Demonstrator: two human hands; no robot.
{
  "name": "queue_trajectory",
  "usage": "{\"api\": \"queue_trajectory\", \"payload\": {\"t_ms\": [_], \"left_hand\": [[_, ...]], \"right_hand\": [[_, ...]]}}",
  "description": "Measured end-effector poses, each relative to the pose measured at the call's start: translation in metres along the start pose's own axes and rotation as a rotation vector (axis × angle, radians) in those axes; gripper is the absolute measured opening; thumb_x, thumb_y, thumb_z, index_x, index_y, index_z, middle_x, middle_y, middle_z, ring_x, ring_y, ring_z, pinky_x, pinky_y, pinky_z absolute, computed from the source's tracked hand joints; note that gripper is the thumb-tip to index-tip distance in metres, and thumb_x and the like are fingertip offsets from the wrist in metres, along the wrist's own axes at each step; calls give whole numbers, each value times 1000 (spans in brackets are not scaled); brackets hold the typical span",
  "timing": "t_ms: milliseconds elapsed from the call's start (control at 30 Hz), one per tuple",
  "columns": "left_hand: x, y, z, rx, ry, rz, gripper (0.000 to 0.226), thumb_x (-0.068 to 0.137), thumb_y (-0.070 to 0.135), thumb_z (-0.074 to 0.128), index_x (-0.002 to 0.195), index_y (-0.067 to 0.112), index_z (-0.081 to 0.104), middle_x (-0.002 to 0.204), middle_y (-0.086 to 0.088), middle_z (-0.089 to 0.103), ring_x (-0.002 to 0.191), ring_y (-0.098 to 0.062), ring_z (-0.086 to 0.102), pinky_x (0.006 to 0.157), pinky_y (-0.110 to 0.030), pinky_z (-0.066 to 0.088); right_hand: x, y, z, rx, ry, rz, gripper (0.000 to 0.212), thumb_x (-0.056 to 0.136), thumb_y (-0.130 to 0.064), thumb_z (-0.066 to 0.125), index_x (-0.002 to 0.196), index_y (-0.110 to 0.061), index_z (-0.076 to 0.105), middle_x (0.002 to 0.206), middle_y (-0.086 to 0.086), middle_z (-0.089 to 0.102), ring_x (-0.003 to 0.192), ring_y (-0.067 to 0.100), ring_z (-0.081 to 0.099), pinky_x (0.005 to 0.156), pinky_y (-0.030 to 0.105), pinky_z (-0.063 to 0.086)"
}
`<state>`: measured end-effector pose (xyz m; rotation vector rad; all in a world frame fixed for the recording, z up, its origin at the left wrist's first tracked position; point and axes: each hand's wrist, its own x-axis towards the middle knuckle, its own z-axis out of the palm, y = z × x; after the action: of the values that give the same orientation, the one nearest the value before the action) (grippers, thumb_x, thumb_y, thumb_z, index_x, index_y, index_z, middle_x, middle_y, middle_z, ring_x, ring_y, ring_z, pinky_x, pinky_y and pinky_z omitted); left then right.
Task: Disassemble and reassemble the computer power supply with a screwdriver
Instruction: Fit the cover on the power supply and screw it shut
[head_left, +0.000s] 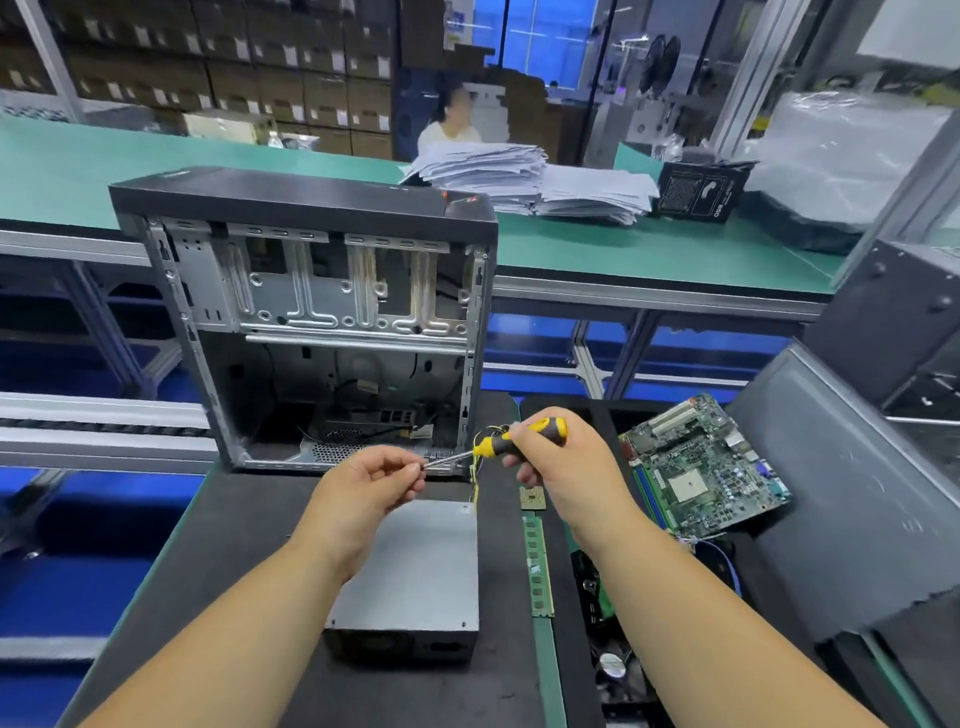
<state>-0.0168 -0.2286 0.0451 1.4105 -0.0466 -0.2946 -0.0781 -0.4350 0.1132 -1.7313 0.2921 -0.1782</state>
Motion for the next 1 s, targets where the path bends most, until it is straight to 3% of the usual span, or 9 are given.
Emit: {"api": "queue_trajectory", "payload": {"t_ms": [133, 267, 400, 467, 600, 733, 867, 1000], "left_hand": [[17, 2, -15, 113, -68, 118, 27, 88, -1, 66, 83, 24, 76, 82, -7, 75, 79, -15, 71, 70, -16, 54], [33, 7, -20, 141, -168, 167, 29, 90, 0, 64, 87, 27, 74, 87, -3, 75, 86, -15, 72, 75, -17, 54], [41, 2, -16, 139, -316, 188, 28, 92, 12, 65, 112, 32, 64, 111, 8, 69, 106, -4, 64, 89, -18, 51], [45, -5, -14, 335, -293, 210, 29, 94, 17, 62, 120, 31, 58, 116, 12, 63, 111, -2, 58, 97, -21, 46], [50, -26, -13, 931, -322, 225, 41, 92, 25, 63, 132, 23, 54, 131, 4, 53, 125, -15, 47, 109, -32, 36], [45, -38, -7, 1158, -368, 219, 37, 84, 45, 64, 119, 35, 60, 118, 12, 56, 117, -13, 50, 100, -30, 40], [44, -39, 0, 1148, -290, 218, 23, 79, 49, 67, 98, 37, 64, 100, 16, 55, 105, -8, 49, 81, -26, 37], [46, -45, 6, 1090, -287, 247, 20, 78, 44, 70, 96, 35, 64, 96, 17, 55, 103, -8, 50, 77, -23, 35]], "right_hand": [[9, -3, 17, 86, 61, 64, 24, 96, -16, 57, 93, 7, 59, 71, 2, 74, 52, 10, 54, 51, 22, 47], [16, -3, 26, 170, 155, 132, 16, 95, -16, 58, 88, -2, 62, 67, 5, 71, 48, 11, 52, 48, 22, 45], [17, 1, 24, 132, 220, 116, 17, 93, -18, 60, 85, -5, 65, 67, 9, 69, 50, 13, 53, 48, 22, 45], [16, 0, 20, 81, 256, 92, 16, 93, -18, 60, 83, -6, 65, 68, 7, 71, 51, 12, 54, 49, 23, 46], [20, -2, 9, -123, 286, 47, 18, 93, -20, 60, 80, -9, 63, 75, 3, 74, 57, 11, 58, 55, 24, 50], [24, -3, 6, -298, 267, 10, 16, 91, -22, 60, 84, -8, 61, 73, -3, 73, 58, 5, 59, 57, 23, 50], [27, -9, 11, -530, 193, -24, 17, 88, -27, 61, 79, -12, 60, 72, 0, 70, 69, 22, 62, 68, 42, 54], [30, -12, 16, -647, 113, -60, 19, 85, -26, 62, 81, -9, 56, 73, 11, 63, 58, 19, 47, 57, 35, 43]]}}
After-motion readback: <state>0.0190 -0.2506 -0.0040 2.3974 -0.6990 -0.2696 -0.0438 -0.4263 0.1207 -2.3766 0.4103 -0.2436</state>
